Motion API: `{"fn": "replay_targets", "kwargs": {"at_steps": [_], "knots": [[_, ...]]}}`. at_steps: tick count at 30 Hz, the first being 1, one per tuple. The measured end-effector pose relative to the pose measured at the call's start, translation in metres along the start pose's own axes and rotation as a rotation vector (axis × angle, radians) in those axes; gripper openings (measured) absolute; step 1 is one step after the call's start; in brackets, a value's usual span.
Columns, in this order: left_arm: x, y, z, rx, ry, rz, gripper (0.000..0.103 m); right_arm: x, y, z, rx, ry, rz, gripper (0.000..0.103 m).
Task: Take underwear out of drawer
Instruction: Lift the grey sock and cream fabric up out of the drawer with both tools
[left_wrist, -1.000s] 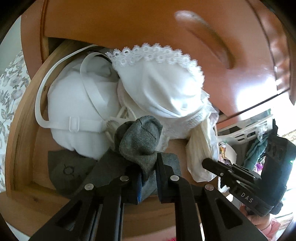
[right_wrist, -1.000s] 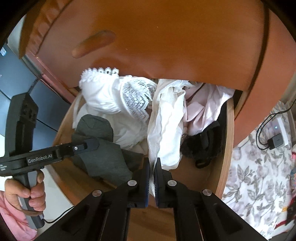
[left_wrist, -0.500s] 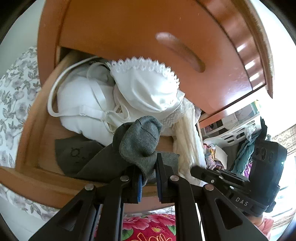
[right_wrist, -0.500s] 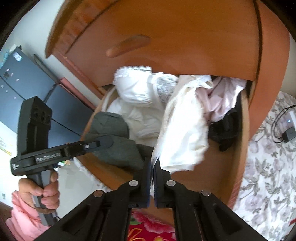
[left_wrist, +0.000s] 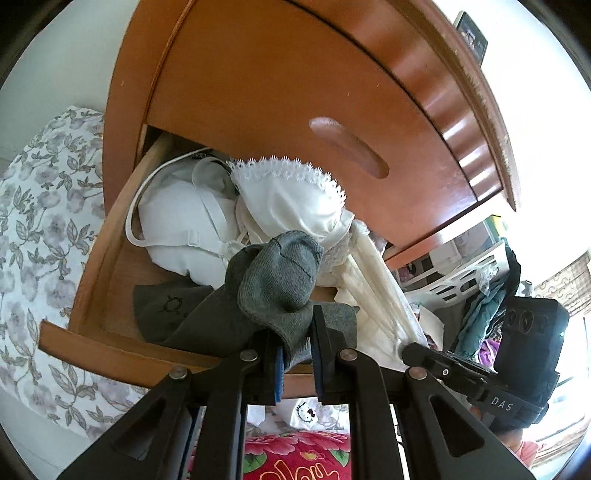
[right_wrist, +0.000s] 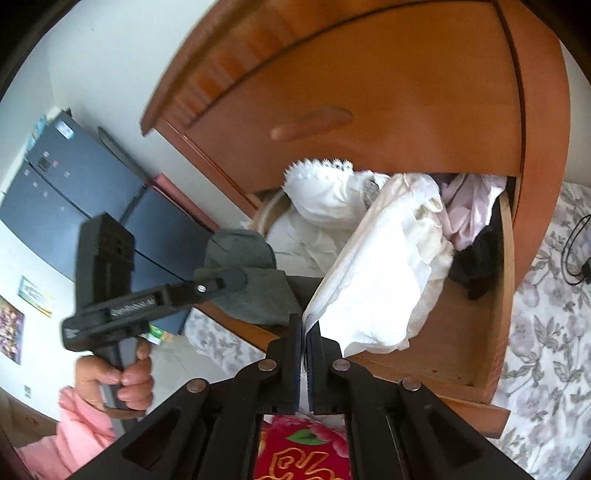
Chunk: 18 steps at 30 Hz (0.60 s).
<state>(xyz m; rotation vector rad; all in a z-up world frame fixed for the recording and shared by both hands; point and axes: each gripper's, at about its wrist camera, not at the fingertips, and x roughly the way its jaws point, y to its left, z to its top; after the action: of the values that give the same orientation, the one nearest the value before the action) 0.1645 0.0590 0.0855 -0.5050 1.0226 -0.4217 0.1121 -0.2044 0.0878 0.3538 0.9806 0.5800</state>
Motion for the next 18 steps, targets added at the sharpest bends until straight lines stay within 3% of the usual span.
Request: {"fn": "replay_targets", "kwargs": {"at_steps": [7,9,12,18], "knots": [[-0.020,-0.008,-0.001,0.026,-0.039,-0.017,0.012,-0.001,0.013,-0.004,-0.006,-0.014,0.058,0.003],[-0.025,-0.010,-0.001,0.029,-0.050,-0.022,0.012,-0.006,0.022,-0.006,-0.016,-0.018,0.123,0.002],[-0.032,-0.013,-0.001,0.033,-0.069,-0.026,0.012,-0.009,0.035,-0.006,-0.052,-0.026,0.106,0.002],[-0.051,-0.020,0.010,0.051,-0.118,-0.032,0.012,-0.036,0.042,0.007,-0.039,-0.126,0.137,0.002]]}}
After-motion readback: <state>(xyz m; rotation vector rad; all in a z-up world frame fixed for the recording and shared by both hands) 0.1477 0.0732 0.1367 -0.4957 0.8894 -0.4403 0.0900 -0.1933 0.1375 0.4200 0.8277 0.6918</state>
